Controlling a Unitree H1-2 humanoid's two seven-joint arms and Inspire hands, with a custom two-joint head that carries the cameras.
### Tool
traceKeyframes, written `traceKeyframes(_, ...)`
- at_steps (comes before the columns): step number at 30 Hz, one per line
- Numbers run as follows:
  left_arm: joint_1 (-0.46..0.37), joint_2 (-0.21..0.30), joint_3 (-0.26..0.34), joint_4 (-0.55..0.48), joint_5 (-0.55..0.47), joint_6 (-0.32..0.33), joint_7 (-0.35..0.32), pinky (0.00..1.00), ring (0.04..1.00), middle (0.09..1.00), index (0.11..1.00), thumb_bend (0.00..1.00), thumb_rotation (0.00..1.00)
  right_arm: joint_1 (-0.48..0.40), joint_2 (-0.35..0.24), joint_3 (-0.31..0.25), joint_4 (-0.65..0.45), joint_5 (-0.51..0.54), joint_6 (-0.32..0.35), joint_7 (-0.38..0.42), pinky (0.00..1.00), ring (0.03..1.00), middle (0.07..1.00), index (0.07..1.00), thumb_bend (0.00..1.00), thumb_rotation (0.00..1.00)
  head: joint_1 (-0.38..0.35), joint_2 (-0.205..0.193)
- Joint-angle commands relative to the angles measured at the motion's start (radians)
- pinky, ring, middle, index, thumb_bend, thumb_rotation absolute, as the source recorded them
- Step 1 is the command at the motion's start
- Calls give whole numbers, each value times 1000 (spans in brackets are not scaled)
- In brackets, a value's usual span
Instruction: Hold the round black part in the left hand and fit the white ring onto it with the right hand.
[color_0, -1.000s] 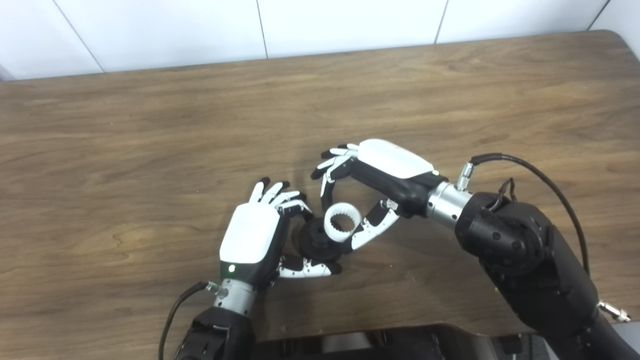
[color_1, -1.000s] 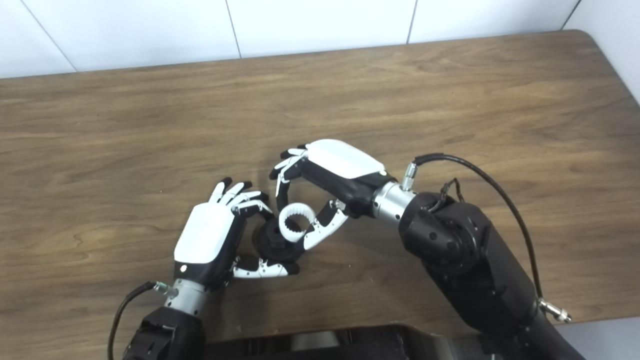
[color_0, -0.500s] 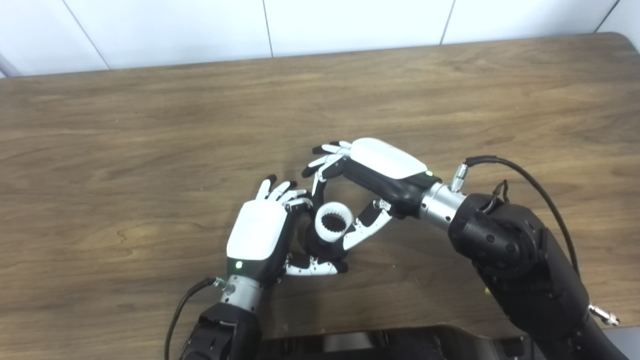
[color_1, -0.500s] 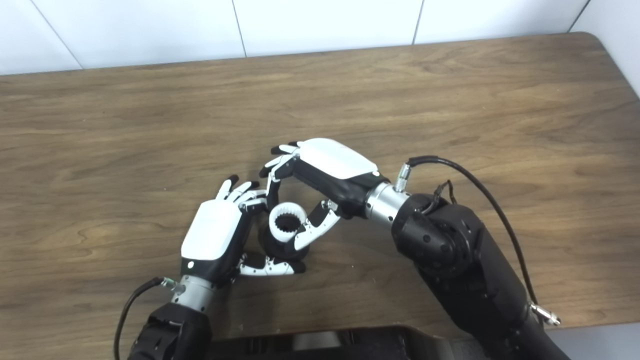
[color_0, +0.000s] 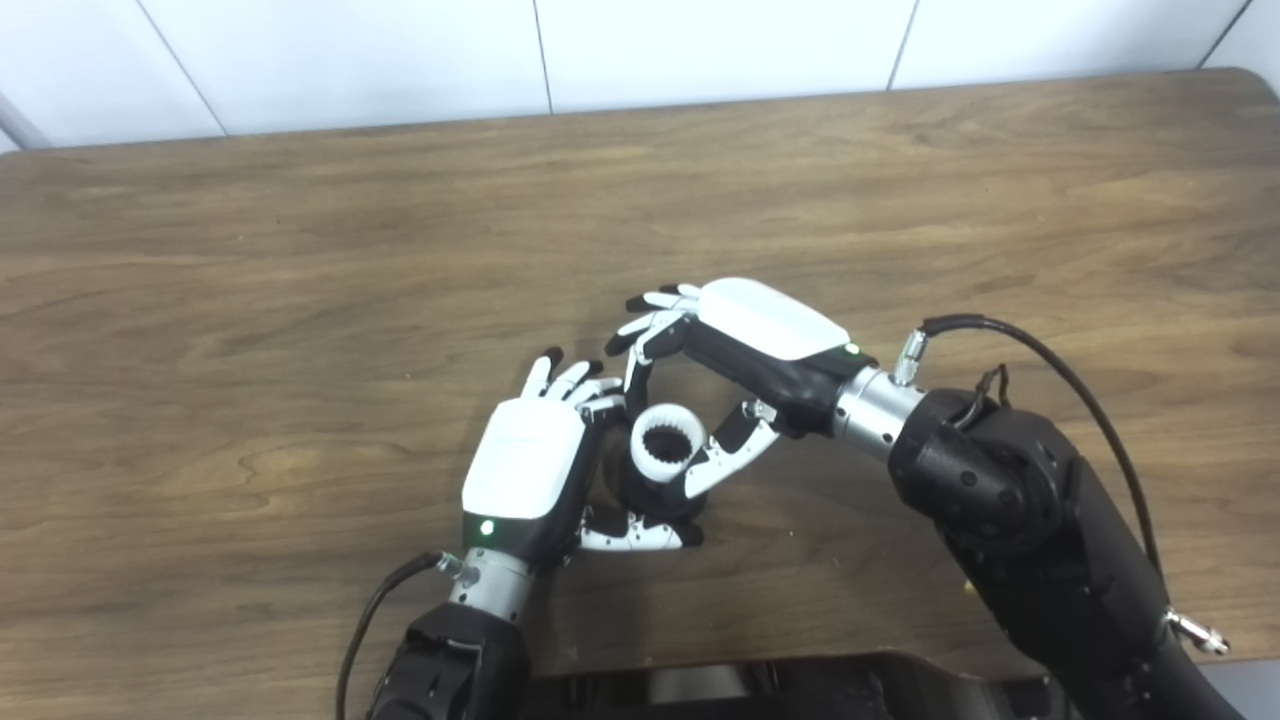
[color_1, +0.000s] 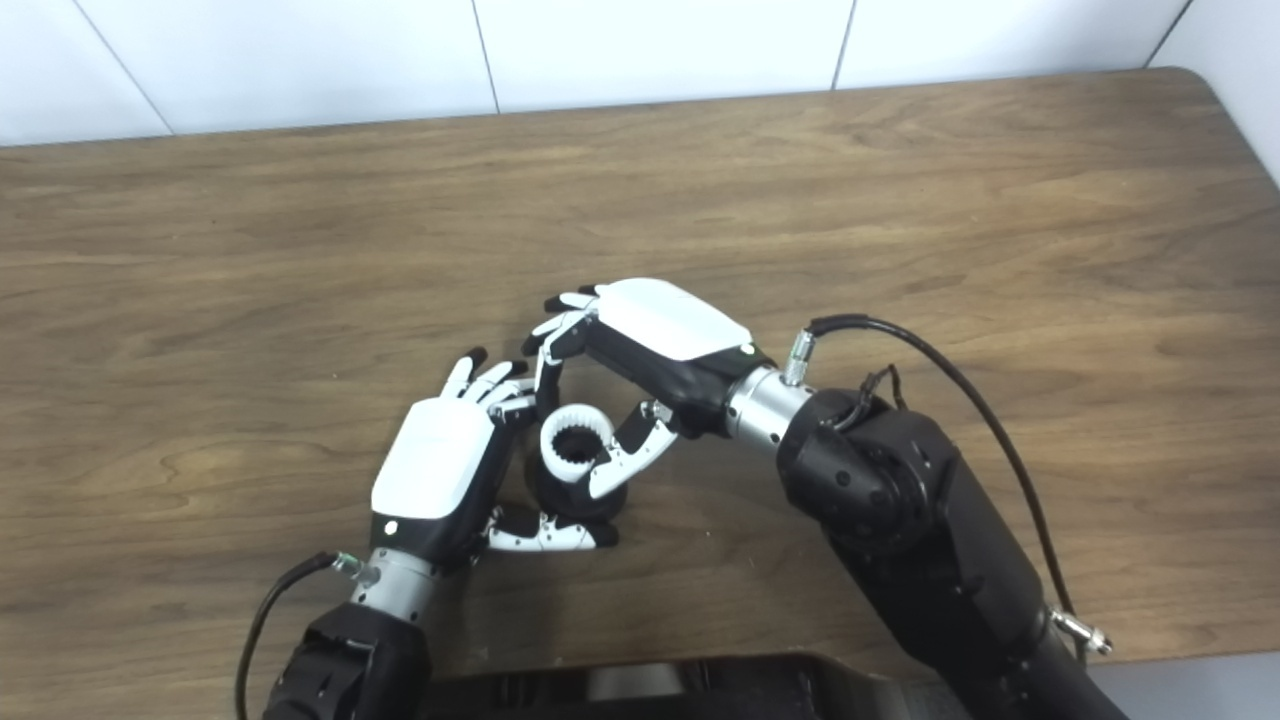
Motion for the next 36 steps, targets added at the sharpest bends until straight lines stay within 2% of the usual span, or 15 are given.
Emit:
traceKeyframes(1,7,-7,-12,13,3,4,-26,1000,893,784,484,520,56,-17,6,-10,-10,1,-41,-33,983,939,813,483,521,138,1,1)
traceKeyframes(10,5,-12,-12,9,4,10,-34,1000,897,784,484,520,55,-11,4,-17,5,6,-60,-38,971,934,807,483,521,139,1,5)
traceKeyframes(36,0,-17,-18,10,5,17,-27,1000,892,774,483,521,54,2,0,-6,-2,-2,-49,-14,980,942,812,483,521,142,7,10)
